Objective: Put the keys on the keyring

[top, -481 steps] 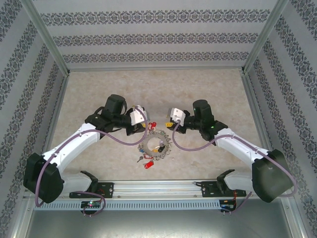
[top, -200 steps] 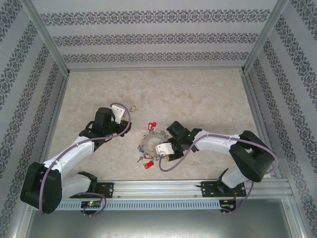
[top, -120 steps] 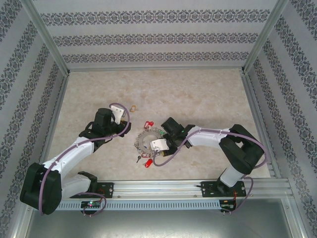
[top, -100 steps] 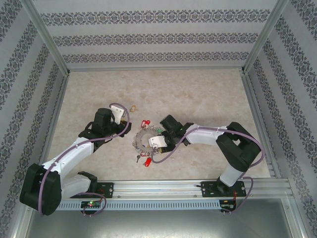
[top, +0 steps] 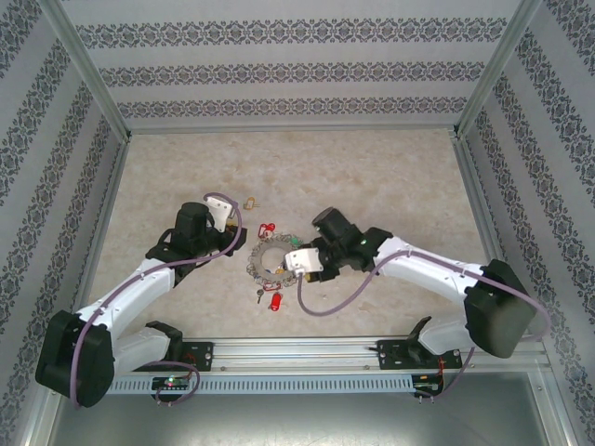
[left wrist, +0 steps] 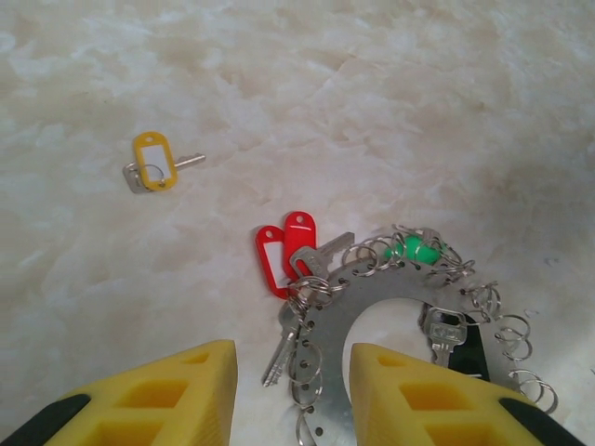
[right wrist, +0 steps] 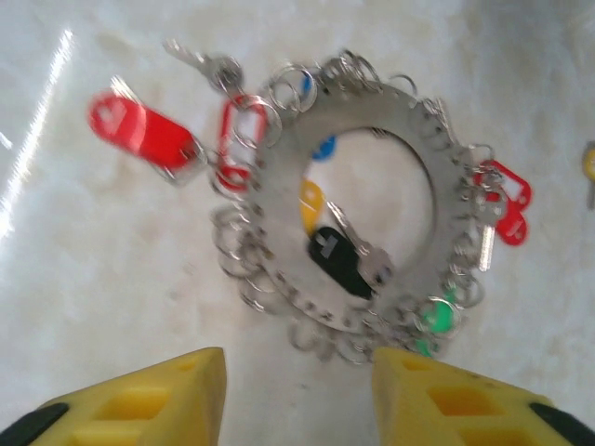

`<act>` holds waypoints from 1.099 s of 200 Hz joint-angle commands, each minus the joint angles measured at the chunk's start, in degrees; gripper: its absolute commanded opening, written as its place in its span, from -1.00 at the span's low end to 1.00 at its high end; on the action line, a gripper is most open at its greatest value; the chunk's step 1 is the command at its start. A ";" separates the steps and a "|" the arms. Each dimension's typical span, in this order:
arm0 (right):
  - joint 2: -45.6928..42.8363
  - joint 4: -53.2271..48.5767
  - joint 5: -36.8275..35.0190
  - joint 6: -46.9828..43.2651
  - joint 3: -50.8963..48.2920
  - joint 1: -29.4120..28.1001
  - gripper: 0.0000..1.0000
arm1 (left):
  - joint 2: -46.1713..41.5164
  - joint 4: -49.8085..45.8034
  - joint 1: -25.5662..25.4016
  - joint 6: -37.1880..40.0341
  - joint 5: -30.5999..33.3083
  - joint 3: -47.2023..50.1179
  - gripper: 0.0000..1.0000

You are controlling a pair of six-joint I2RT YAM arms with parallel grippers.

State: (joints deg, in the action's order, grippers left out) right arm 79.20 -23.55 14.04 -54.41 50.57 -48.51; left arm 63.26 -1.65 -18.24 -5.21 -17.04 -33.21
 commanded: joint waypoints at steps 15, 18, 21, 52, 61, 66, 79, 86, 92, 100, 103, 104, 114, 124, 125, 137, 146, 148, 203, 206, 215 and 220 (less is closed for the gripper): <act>2.35 -3.36 -9.29 39.42 6.06 -4.57 -0.27 | 0.01 -3.77 0.91 -2.92 5.87 -2.43 -0.05; 2.02 -2.25 -7.88 42.53 5.34 -4.12 -0.27 | 0.15 -4.27 1.01 -3.47 6.45 -2.69 0.06; 1.63 -0.93 -5.98 45.52 4.42 -3.47 -0.27 | 0.31 -4.71 1.01 -4.50 7.08 -2.93 0.17; 2.08 8.44 10.57 70.51 -2.82 5.63 -0.30 | 2.10 -7.90 1.54 -10.55 7.82 -5.44 0.74; 3.81 5.60 12.82 72.73 -1.60 6.33 -0.30 | 2.56 -8.96 1.55 -12.29 7.33 -6.40 0.91; 4.80 4.00 13.86 74.02 -0.71 6.32 -0.30 | 2.95 -10.41 1.55 -14.16 8.32 -7.28 1.00; 7.25 2.76 17.97 77.49 0.40 5.86 -0.31 | 5.13 -14.65 1.59 -16.40 9.77 -10.03 0.99; 7.99 2.77 18.25 79.82 0.40 5.55 -0.33 | 6.58 -16.31 1.52 -15.63 9.09 -11.67 1.00; 8.37 3.24 17.85 81.50 0.07 5.22 -0.33 | 7.87 -17.25 1.54 -15.21 8.51 -12.73 0.97; 8.79 3.97 16.73 83.80 -0.46 5.13 -0.36 | 9.18 -18.06 1.54 -15.20 8.05 -13.50 0.95; 9.05 4.10 16.38 84.27 -0.54 5.11 -0.38 | 9.46 -18.16 1.55 -15.26 7.95 -13.66 0.94; 9.13 4.07 16.24 84.37 -0.51 5.10 -0.38 | 9.53 -18.19 1.55 -15.22 7.88 -13.74 0.94; 10.35 2.67 14.53 84.73 0.05 5.08 -0.38 | 10.41 -18.06 1.54 -15.54 7.32 -13.83 0.94; 11.70 0.61 13.08 84.38 1.13 5.24 -0.38 | 10.92 -18.10 1.59 -15.57 6.81 -13.90 0.94; 11.86 0.39 12.96 84.34 1.25 5.21 -0.38 | 10.96 -18.11 1.56 -15.55 6.70 -13.94 0.94; 12.71 -0.22 12.37 84.01 1.87 5.13 -0.34 | 11.43 -18.75 1.57 -15.28 6.17 -14.30 0.94; 13.08 -0.29 12.08 84.26 1.97 5.16 -0.33 | 11.60 -19.44 1.54 -14.82 6.12 -14.51 0.93; 13.20 -0.47 11.87 84.29 2.10 5.18 -0.33 | 11.61 -19.55 1.58 -14.72 6.18 -14.56 0.94; 16.26 -0.70 10.71 84.47 3.76 5.69 -0.30 | 11.95 -19.62 1.60 -14.13 5.62 -14.77 0.93; 16.52 -0.78 10.68 84.39 3.97 5.63 -0.30 | 12.04 -19.62 1.62 -14.16 5.62 -14.84 0.94; 17.30 -1.00 10.90 84.24 4.57 5.69 -0.30 | 12.21 -19.62 1.60 -14.27 5.44 -14.95 0.94; 17.83 -1.13 10.92 84.18 4.90 5.71 -0.30 | 12.31 -19.62 1.56 -14.30 5.24 -14.96 0.93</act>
State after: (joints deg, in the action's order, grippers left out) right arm 94.80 -23.42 25.61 28.84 53.04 -43.22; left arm 75.00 -19.79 -17.12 -19.18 -10.59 -46.37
